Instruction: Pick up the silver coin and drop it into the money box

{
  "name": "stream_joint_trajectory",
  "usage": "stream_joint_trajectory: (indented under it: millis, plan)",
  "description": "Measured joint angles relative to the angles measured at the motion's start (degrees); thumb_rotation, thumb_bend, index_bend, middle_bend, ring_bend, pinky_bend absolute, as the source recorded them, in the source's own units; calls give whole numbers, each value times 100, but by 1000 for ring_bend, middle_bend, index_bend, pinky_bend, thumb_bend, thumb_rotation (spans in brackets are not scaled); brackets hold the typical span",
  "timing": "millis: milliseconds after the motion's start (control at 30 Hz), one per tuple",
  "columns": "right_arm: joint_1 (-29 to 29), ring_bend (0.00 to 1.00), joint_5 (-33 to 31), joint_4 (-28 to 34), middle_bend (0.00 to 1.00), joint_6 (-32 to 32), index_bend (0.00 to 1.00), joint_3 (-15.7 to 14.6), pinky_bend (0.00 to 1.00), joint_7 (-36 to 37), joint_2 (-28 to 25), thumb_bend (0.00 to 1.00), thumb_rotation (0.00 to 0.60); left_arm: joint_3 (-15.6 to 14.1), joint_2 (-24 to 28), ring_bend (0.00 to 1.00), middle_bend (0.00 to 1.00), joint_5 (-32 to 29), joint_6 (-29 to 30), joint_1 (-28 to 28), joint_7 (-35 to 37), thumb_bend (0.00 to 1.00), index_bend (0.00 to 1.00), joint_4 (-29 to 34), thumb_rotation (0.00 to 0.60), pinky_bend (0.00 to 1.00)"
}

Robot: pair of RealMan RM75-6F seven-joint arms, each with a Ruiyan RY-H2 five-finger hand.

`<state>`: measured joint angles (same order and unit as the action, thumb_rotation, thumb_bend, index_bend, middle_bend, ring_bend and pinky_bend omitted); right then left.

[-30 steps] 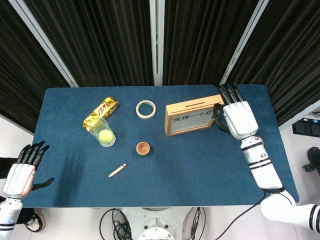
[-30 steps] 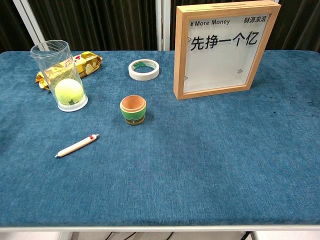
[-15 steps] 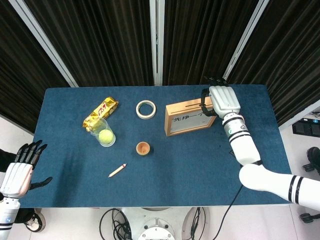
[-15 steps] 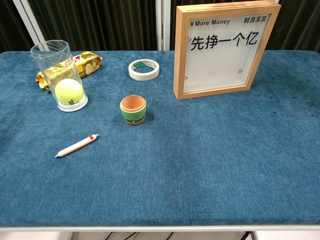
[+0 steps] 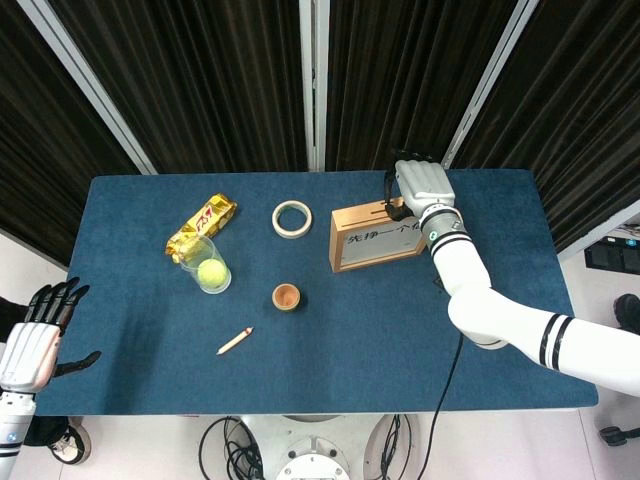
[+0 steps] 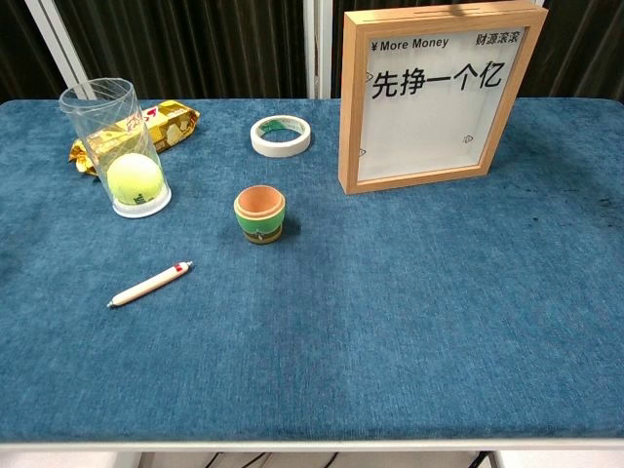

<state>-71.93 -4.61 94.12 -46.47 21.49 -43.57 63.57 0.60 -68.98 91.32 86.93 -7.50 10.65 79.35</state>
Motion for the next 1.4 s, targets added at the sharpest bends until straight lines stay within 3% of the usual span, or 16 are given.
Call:
stream_joint_trajectory:
  millis: [500,1200,1300,1400]
  plan:
    - [-355,0,-420,-197,53,360,789,-520,0,80,-44,358,600,5,-12,0,0,-21,-30,-18,-21,98,84,-12,600,0]
    - [-588,0,-420,-362,52,492,789,-879,0,389,23,358,600,22,72,0,0,-95,-11,22,-11,98,84,41,600,0]
    - [-606,0,-392,-366,48,517,732,-907,0,442,16,358,600,25,69,0,0,-98,-22,18,-8,98,84,40,600,0]
    - [-608,0,-345,-364,34,540,539,-921,0,510,2,357,600,26,66,0,0,-94,-36,7,-15,98,84,39,600,0]
